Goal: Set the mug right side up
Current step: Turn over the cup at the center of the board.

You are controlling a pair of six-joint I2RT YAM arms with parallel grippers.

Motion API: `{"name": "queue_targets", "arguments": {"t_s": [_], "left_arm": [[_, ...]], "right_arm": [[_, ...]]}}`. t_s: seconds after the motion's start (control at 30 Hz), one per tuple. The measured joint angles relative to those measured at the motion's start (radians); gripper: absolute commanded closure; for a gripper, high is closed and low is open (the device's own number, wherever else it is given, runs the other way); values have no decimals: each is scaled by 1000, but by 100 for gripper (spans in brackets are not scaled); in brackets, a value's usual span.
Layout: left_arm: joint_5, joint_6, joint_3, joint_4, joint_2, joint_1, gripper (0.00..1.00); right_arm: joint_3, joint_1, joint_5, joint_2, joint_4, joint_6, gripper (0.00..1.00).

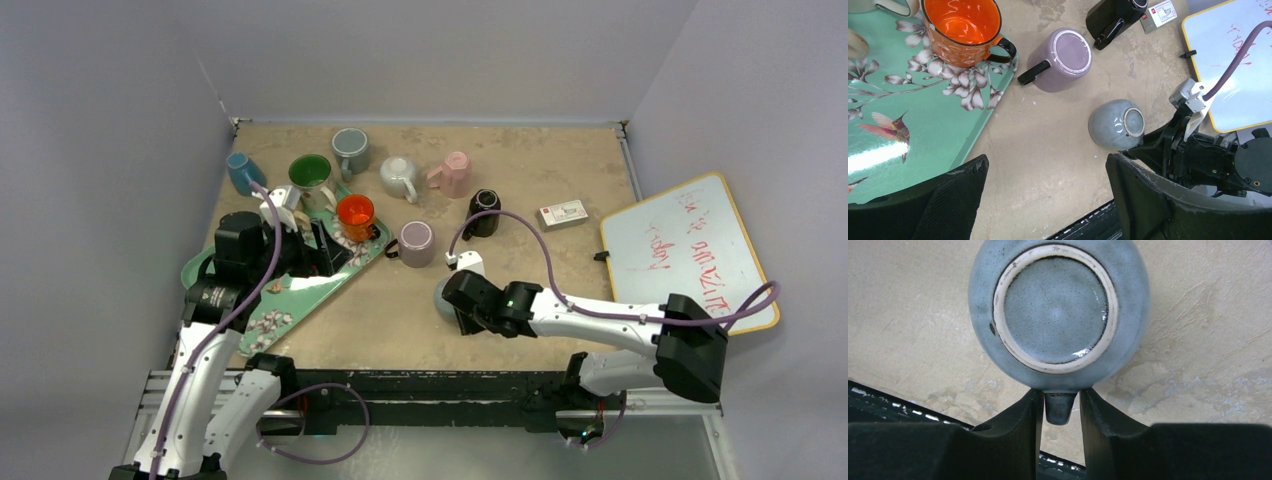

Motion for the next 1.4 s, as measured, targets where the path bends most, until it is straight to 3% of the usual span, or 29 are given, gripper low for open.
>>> {"name": "queue_targets", "arguments": {"t_s": [0.07,0.23,0.4,0.6,0.93,1.2,1.4], "left_arm": [[0,0,0,0,1,0,13],[-1,0,0,0,-5,0,13],[-4,0,0,0,-4,0,13],[-10,0,0,-2,8,0,14],[15,-24,0,0,22,0,15],[208,-143,-32,48,-42,0,15],[410,-309,-110,192,-97,0,15]], "right_arm": [[8,0,0,24,7,-6,71],[9,-1,12,49,23,-8,100],[8,-1,22,38,30,-5,100],[-53,-1,16,-85,50,11,100],[-230,-1,-61,-309,234,143,100],[-269,-1,-66,-467,418,244,100],[-269,-1,-66,-489,629,279,100]]}}
